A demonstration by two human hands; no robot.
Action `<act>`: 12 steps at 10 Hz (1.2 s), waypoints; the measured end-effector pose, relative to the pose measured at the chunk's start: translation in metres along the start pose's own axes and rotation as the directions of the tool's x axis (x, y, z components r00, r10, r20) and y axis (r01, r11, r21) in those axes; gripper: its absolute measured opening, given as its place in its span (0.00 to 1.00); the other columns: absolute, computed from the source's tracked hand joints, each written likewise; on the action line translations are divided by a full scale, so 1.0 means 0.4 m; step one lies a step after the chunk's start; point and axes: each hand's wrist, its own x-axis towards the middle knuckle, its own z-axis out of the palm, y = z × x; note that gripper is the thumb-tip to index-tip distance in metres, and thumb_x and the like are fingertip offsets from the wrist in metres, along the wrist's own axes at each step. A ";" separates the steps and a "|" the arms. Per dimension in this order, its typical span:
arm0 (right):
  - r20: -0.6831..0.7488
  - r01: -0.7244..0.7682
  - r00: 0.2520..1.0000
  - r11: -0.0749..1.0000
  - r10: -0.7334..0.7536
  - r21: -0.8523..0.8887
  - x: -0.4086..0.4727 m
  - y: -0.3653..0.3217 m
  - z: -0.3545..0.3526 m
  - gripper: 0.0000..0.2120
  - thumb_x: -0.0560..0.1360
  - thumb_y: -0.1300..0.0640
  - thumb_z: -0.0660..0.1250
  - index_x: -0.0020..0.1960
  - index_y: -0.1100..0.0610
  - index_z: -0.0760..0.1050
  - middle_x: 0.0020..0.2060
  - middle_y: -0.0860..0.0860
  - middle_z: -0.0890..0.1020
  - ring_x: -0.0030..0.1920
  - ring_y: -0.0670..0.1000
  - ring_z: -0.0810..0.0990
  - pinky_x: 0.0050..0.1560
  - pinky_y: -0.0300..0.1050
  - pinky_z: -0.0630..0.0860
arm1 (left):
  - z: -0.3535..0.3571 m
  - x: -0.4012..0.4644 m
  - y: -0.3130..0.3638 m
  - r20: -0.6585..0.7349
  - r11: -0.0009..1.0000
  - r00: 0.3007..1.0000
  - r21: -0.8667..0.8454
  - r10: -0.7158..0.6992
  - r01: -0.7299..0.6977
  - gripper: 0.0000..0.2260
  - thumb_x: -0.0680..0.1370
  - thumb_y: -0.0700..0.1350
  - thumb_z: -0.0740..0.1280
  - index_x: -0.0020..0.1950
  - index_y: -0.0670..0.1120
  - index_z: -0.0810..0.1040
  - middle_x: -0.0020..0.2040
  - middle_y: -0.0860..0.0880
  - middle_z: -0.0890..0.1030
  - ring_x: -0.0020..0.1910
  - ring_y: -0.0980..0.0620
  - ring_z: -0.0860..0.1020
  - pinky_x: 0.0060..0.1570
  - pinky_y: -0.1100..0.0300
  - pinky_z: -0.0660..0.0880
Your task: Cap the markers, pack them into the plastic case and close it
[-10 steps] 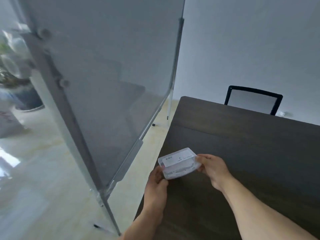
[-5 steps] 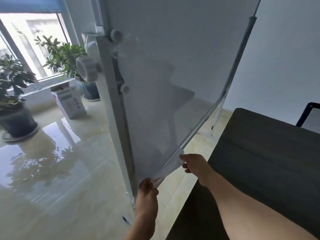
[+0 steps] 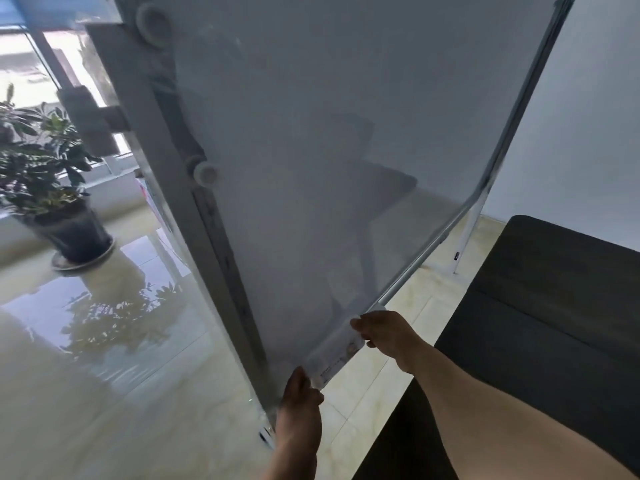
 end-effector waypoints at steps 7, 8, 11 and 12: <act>0.061 0.161 0.987 0.964 -0.151 -0.211 0.094 0.073 0.034 0.21 0.76 0.44 0.64 0.41 0.63 0.77 0.38 0.61 0.81 0.43 0.61 0.78 0.46 0.57 0.75 | 0.028 0.075 -0.050 0.052 0.993 0.997 -0.099 -0.065 0.070 0.28 0.72 0.32 0.62 0.72 0.43 0.64 0.69 0.43 0.70 0.67 0.48 0.68 0.50 0.63 0.62; 0.039 0.120 0.992 0.982 -0.116 -0.143 0.100 0.087 0.036 0.22 0.73 0.41 0.66 0.41 0.62 0.77 0.39 0.62 0.81 0.41 0.60 0.79 0.41 0.51 0.73 | 0.028 0.085 -0.065 0.035 0.988 0.995 -0.125 -0.091 0.095 0.29 0.72 0.28 0.61 0.72 0.43 0.63 0.70 0.41 0.70 0.68 0.46 0.68 0.52 0.60 0.62; 0.023 0.007 1.000 0.999 -0.008 0.053 0.061 0.095 0.030 0.19 0.75 0.48 0.67 0.50 0.66 0.77 0.38 0.58 0.78 0.38 0.52 0.74 0.38 0.44 0.71 | 0.010 0.072 -0.058 0.052 0.989 0.995 -0.116 -0.083 0.089 0.27 0.73 0.30 0.62 0.72 0.44 0.63 0.70 0.43 0.70 0.66 0.47 0.69 0.53 0.60 0.62; -0.026 -0.018 0.999 0.992 0.022 0.127 0.042 0.081 0.036 0.16 0.75 0.50 0.67 0.51 0.64 0.77 0.38 0.57 0.77 0.38 0.53 0.73 0.34 0.41 0.70 | 0.005 0.069 -0.051 0.024 0.991 0.997 -0.114 -0.070 0.072 0.27 0.72 0.30 0.63 0.71 0.44 0.64 0.69 0.44 0.71 0.58 0.51 0.70 0.54 0.59 0.63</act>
